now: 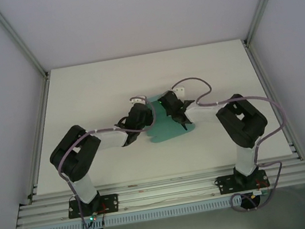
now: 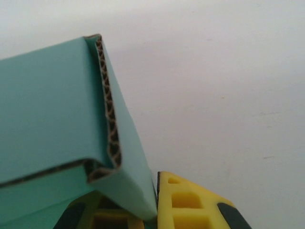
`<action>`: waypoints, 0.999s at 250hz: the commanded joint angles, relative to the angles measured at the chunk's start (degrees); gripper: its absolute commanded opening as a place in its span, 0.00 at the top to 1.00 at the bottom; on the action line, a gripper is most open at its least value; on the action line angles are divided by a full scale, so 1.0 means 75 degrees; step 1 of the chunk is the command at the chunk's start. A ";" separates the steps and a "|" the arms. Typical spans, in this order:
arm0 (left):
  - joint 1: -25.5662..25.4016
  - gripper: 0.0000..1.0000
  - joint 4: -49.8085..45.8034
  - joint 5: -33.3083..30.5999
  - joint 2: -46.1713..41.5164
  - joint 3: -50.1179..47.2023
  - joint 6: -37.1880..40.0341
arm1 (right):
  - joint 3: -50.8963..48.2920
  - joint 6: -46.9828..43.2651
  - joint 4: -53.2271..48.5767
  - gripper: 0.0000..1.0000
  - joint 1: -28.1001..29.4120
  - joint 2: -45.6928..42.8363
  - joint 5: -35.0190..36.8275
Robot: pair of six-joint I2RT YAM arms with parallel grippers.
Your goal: Assemble paper box
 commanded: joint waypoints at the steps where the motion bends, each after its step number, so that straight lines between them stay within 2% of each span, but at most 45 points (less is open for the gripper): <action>1: 0.0040 1.00 -0.0928 -0.0525 0.0013 0.0022 -0.0383 | 0.0303 0.1889 -0.2489 1.00 -0.0584 0.0723 0.3182; 61: 0.0037 1.00 -0.1078 -0.0610 0.0106 0.0122 -0.0608 | 0.0769 0.2335 -0.2979 1.00 -0.0559 0.1080 0.3823; 76: 0.0037 1.00 -0.1143 -0.0522 0.0151 0.0216 -0.0612 | 0.0655 0.1932 -0.2426 1.00 -0.0510 0.0991 0.3676; 101: 0.0034 1.00 -0.1175 -0.0346 0.0256 0.0359 -0.0572 | -0.0374 0.0700 -0.0062 1.00 -0.0501 0.0324 0.2241; 124: 0.0039 1.00 -0.1207 -0.0223 0.0316 0.0468 -0.0474 | -0.1409 -0.0129 0.1915 0.78 -0.0573 -0.0446 0.0612; 138: 0.0033 1.00 -0.1238 -0.0165 0.0328 0.0518 -0.0427 | -0.1797 -0.0280 0.2485 0.76 -0.0645 -0.0845 0.0082; 152: 0.0036 1.00 -0.1259 -0.0109 0.0333 0.0548 -0.0381 | -0.2000 -0.0577 0.2718 0.69 -0.0757 -0.1166 -0.0657; 171: 0.0031 1.00 -0.1242 -0.0033 0.0319 0.0522 -0.0319 | -0.2171 -0.0685 0.2766 0.66 -0.0967 -0.1479 -0.1462; 211: 0.0051 1.00 -0.1135 0.0111 0.0258 0.0424 -0.0185 | -0.2364 -0.0790 0.2837 0.61 -0.1229 -0.1735 -0.1989; 250: 0.0039 1.00 -0.1260 0.0151 0.0281 0.0510 -0.0166 | -0.2296 -0.1325 0.2935 0.51 -0.1245 -0.1759 -0.2560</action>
